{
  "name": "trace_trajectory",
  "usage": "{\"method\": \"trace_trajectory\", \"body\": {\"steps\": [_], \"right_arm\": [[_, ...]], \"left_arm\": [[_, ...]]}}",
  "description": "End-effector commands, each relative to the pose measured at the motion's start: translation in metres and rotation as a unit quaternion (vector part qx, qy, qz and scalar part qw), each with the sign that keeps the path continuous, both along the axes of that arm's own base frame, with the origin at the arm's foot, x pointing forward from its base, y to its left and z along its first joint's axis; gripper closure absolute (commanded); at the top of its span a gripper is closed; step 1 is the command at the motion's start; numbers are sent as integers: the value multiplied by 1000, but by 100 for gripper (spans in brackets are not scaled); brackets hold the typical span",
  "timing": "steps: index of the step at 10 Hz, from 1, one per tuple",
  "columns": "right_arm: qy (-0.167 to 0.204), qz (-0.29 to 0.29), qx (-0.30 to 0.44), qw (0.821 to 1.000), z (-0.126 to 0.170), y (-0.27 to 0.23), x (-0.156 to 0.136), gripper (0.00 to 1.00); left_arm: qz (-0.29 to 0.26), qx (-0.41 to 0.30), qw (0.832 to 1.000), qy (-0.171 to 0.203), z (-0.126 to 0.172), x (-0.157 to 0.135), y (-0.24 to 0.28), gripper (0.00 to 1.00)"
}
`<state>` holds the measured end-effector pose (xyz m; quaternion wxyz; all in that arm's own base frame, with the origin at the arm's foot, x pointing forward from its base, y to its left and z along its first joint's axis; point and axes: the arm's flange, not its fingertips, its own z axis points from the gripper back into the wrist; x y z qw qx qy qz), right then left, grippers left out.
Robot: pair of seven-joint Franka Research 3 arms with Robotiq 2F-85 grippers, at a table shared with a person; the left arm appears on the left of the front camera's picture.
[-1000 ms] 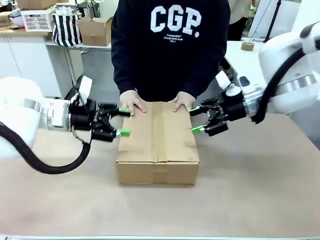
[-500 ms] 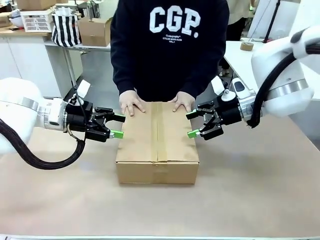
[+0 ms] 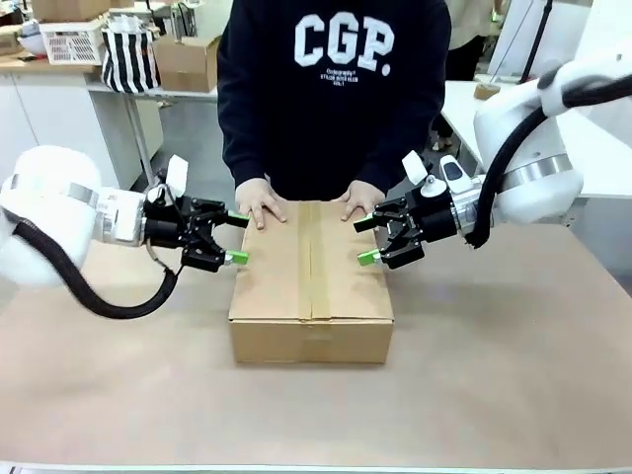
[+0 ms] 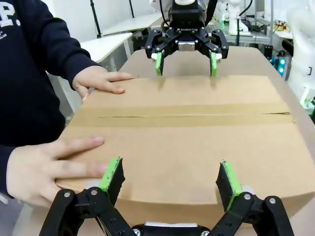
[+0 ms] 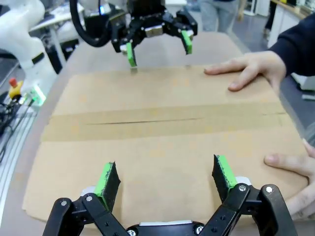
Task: Pack the gift set into the box.
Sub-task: Press and hold the closed box until the human finishes sealing it.
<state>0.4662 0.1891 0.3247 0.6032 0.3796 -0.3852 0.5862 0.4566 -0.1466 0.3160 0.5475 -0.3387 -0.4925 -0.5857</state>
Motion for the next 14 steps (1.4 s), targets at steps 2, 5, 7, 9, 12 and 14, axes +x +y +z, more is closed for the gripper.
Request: {"method": "trace_trajectory", "body": {"steps": [2, 5, 7, 9, 12, 14], "right_arm": [[12, 18, -5, 1000, -23, 5, 12, 0], [20, 19, -12, 1000, -30, 3, 9, 0], [22, 17, -26, 999, -36, 3, 10, 0], [19, 10, 6, 1000, -20, 4, 11, 0], [19, 10, 6, 1000, -20, 4, 11, 0], [19, 10, 6, 1000, -20, 4, 11, 0]], "left_arm": [[-2, -10, 1000, 7, -23, 9, -17, 0], [-16, -5, 998, 56, -38, 9, -30, 0], [-28, 5, 996, 86, -49, 9, -40, 0], [-18, -22, 997, 66, -30, 9, -33, 0], [-18, -22, 997, 66, -30, 9, -33, 0], [-18, -22, 997, 66, -30, 9, -33, 0]]}}
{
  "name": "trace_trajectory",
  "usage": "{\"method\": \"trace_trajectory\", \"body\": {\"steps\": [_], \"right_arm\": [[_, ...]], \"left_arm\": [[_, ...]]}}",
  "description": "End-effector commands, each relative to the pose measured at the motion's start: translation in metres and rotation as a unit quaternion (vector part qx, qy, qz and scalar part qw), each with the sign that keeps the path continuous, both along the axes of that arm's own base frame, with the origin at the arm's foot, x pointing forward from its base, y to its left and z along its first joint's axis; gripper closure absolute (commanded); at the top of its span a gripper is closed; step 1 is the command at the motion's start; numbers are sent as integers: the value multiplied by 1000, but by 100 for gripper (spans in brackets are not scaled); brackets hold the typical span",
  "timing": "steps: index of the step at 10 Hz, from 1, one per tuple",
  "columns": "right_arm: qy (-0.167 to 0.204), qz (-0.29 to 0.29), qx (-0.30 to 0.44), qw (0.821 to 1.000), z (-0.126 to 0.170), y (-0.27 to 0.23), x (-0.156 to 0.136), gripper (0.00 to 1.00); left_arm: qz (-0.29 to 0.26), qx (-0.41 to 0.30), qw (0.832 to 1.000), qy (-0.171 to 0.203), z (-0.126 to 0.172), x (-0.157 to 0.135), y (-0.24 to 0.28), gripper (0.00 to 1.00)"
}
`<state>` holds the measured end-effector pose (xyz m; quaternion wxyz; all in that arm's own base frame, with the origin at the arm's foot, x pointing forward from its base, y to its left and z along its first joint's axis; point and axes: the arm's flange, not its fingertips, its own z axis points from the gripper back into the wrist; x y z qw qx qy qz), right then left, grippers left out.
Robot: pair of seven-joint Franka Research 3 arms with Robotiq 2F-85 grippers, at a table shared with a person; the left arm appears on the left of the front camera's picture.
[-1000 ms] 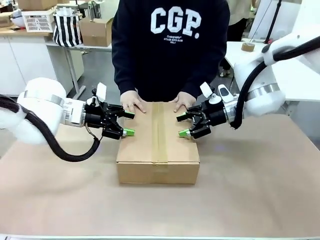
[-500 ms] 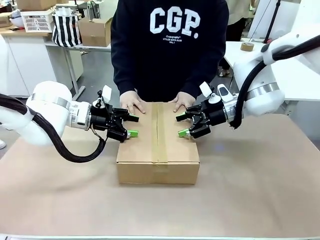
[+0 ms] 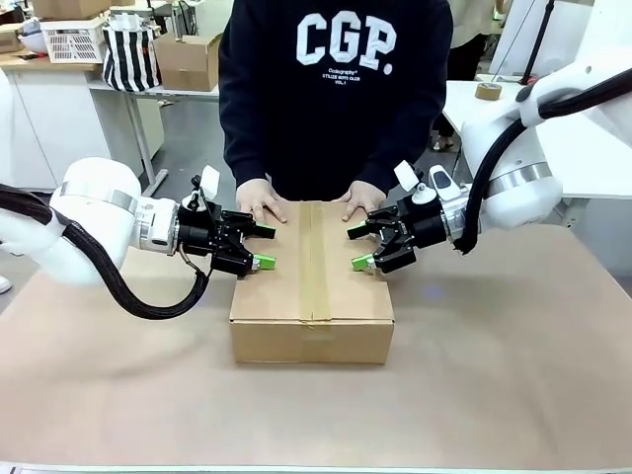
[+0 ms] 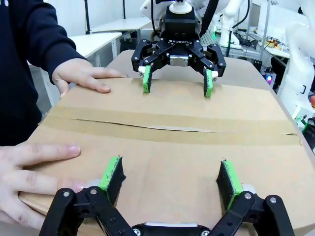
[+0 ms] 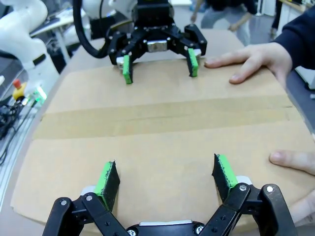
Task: Pack the gift set into the box.
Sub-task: Press and hold the closed box until the human finishes sealing it.
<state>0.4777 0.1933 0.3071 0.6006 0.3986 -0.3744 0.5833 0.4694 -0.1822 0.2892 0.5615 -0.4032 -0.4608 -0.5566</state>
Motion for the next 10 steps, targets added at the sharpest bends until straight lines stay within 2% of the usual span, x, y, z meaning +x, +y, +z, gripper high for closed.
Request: {"method": "trace_trajectory", "body": {"steps": [1, 10], "right_arm": [[1, -1, -2, 1000, -2, 0, 0, 0], [1, -1, -2, 1000, -2, 0, 0, 0]], "left_arm": [[0, 4, 1000, -6, -4, -3, 3, 0], [0, 4, 1000, -6, -4, -3, 3, 0]]}}
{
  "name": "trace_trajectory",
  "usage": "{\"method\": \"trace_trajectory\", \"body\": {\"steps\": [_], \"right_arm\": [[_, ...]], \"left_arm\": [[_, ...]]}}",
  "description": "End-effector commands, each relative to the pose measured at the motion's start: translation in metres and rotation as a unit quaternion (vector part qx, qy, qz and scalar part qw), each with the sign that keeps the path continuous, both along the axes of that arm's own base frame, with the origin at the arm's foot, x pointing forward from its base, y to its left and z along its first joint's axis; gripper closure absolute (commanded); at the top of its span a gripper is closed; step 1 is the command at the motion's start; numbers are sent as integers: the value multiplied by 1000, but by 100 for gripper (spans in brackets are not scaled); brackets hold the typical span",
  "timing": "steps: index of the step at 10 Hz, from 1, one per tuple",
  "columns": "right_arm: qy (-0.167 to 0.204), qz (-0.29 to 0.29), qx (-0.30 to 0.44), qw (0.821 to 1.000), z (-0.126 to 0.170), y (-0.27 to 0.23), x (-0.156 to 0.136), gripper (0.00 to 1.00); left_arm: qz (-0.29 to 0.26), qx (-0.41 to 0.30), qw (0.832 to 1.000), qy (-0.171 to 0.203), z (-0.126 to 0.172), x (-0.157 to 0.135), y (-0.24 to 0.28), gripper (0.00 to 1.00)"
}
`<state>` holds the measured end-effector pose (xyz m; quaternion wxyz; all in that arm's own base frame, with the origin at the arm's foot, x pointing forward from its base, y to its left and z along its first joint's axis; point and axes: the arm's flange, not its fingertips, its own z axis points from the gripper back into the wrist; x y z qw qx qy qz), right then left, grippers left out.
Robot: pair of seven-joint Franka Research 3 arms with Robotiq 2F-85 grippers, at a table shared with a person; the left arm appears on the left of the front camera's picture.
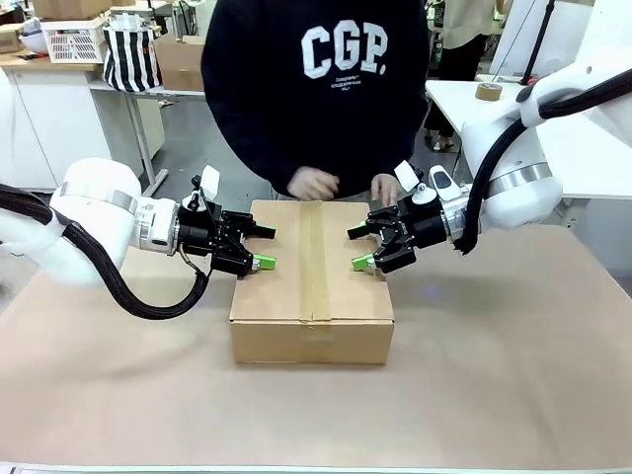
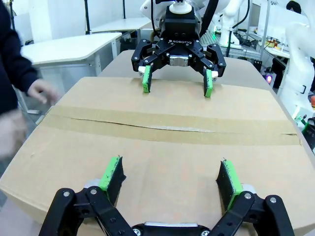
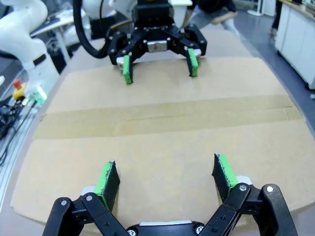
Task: Pack the gift set into the box.
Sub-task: Press and hold the closed box until the human finishes sealing it.
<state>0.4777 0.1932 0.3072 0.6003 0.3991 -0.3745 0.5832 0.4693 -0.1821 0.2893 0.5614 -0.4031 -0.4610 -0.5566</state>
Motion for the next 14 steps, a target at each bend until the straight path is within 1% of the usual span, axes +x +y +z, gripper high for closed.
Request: {"method": "trace_trajectory", "body": {"steps": [1, 14], "right_arm": [[1, -1, -2, 1000, -2, 0, 0, 0], [1, -1, -2, 1000, -2, 0, 0, 0]], "left_arm": [[0, 4, 1000, -6, -4, -3, 3, 0], [0, 4, 1000, -6, -4, -3, 3, 0]]}}
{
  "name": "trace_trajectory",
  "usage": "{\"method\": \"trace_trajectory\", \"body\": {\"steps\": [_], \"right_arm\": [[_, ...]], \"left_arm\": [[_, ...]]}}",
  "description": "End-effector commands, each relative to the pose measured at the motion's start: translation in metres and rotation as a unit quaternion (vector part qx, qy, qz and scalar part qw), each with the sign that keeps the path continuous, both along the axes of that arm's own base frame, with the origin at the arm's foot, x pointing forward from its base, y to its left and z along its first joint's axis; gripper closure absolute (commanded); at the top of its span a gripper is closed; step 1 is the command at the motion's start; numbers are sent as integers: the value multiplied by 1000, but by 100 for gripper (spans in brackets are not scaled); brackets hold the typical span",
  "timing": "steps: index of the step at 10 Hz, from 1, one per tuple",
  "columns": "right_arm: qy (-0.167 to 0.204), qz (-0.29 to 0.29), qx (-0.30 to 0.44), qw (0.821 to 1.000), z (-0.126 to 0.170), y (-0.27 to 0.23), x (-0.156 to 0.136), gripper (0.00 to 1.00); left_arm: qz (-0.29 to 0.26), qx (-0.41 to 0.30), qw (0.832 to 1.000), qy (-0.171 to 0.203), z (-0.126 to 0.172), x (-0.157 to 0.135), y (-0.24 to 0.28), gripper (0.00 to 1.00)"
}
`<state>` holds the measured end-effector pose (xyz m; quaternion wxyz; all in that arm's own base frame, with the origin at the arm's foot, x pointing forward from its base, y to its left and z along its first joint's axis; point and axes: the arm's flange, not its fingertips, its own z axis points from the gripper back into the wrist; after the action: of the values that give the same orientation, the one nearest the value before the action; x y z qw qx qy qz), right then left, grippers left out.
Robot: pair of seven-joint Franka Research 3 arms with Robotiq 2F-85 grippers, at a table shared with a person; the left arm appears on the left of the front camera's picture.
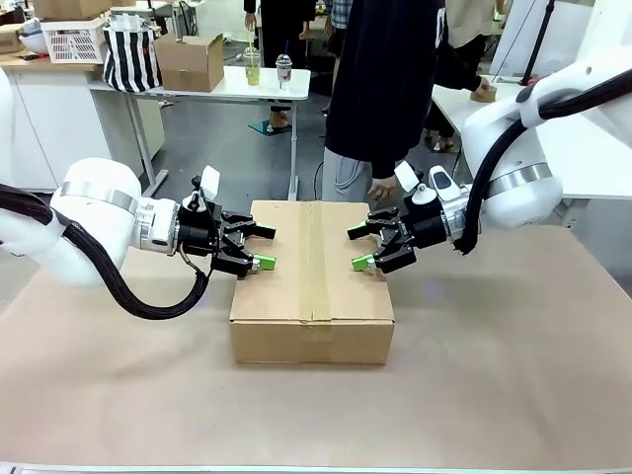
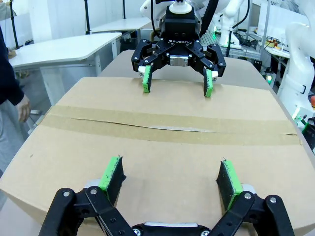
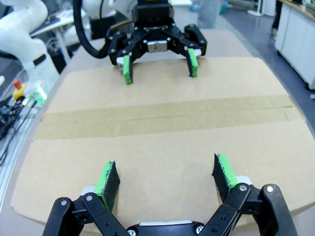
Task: Pack the gift set into the box.
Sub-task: Press and hold the closed box until the human finishes sealing it.
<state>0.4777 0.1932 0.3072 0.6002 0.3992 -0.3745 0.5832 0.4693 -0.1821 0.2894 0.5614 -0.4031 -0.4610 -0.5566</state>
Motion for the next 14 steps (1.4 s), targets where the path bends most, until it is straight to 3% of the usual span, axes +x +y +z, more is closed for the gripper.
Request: {"method": "trace_trajectory", "body": {"steps": [1, 14], "right_arm": [[1, -1, -2, 1000, -2, 0, 0, 0], [1, -1, -2, 1000, -2, 0, 0, 0]], "left_arm": [[0, 4, 1000, -6, -4, -3, 3, 0], [0, 4, 1000, -6, -4, -3, 3, 0]]}}
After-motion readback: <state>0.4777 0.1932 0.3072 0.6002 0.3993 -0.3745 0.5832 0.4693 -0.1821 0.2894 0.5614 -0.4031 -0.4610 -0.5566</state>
